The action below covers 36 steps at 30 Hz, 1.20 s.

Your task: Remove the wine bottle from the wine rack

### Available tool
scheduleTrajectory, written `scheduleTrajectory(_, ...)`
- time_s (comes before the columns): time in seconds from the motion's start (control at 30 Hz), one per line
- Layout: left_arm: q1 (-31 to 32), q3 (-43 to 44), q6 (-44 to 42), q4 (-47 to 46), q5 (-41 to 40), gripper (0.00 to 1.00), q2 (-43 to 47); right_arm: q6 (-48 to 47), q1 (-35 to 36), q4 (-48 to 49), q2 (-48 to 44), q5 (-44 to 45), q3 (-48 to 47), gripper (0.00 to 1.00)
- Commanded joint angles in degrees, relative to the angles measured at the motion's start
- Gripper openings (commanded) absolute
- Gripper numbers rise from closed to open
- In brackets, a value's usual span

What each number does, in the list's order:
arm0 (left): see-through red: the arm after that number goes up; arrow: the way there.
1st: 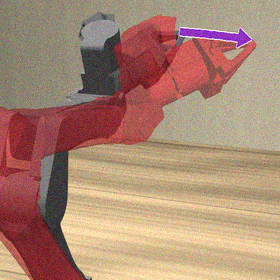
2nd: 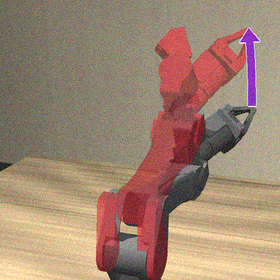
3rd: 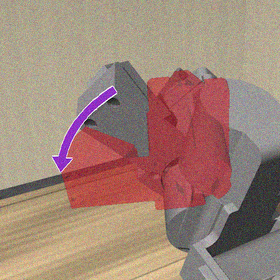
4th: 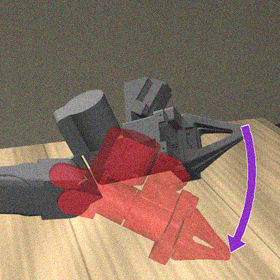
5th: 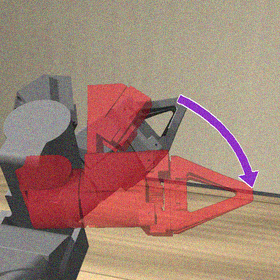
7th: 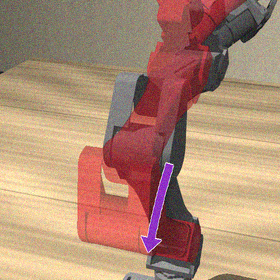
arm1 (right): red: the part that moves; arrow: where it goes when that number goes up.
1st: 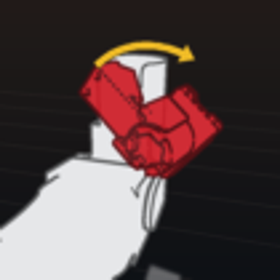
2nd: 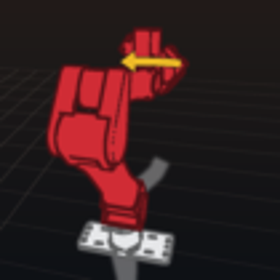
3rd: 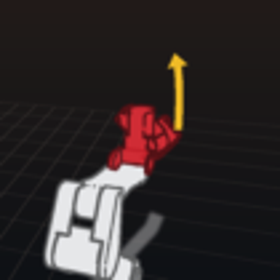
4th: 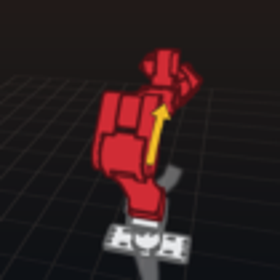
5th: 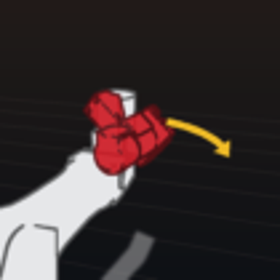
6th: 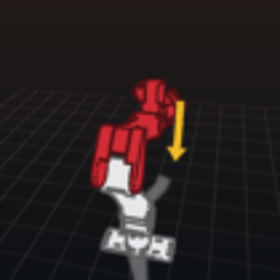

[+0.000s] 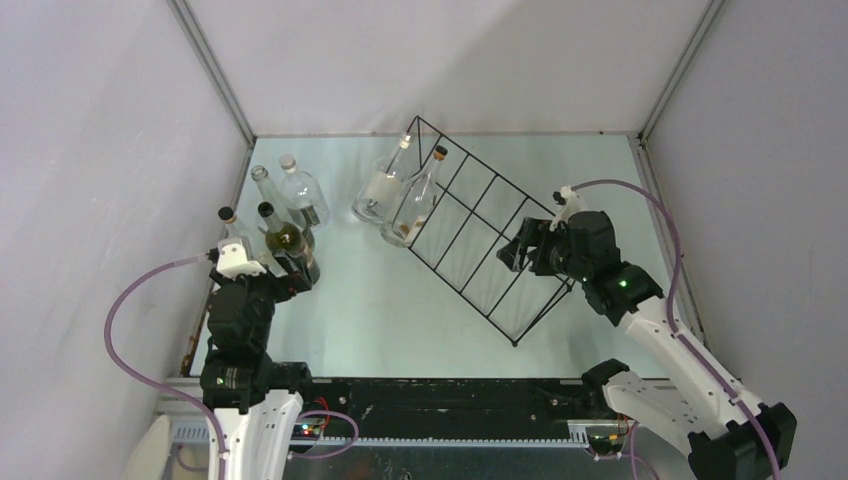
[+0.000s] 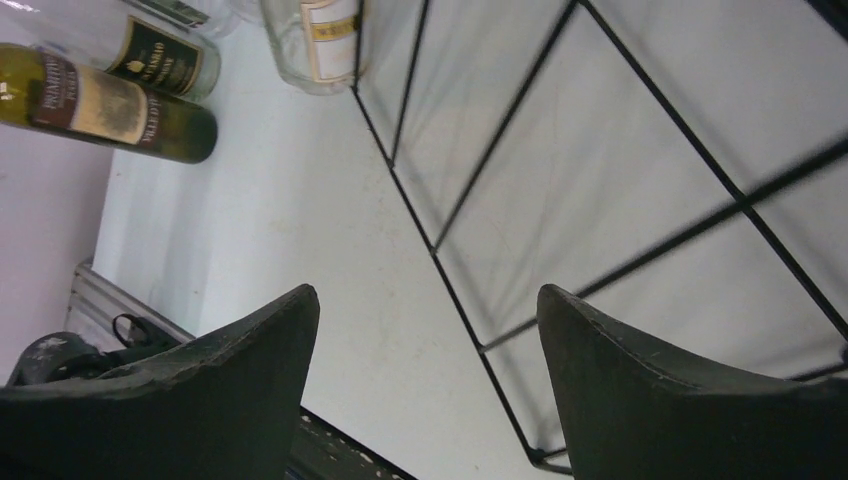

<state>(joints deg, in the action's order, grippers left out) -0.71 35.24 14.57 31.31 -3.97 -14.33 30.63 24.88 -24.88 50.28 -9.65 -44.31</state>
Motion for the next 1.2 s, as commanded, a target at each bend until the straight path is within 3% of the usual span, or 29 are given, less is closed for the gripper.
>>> scheduleTrajectory(0.0, 1.44, 1.71, -1.00, 0.64, -1.48, 1.00, -0.54, 2.72, 3.63, 9.14, 3.77, 2.32, -5.65, 0.83)
scheduleTrajectory(0.3, 2.03, 1.86, -1.20, 1.72, -5.69, 1.00, 0.76, 7.34, 10.16, 21.10, 18.56, 9.48, -13.23, 0.82)
scheduleTrajectory(0.8, 2.70, 2.73, -1.67, 3.61, -6.74, 0.98, -3.34, 6.52, 12.05, 34.39, 45.62, 20.89, -30.45, 0.80)
scheduleTrajectory(1.17, 2.90, 2.68, -2.13, 3.41, -5.91, 0.98, -2.12, 9.29, 11.67, 30.37, 58.98, 26.19, -44.35, 0.73)
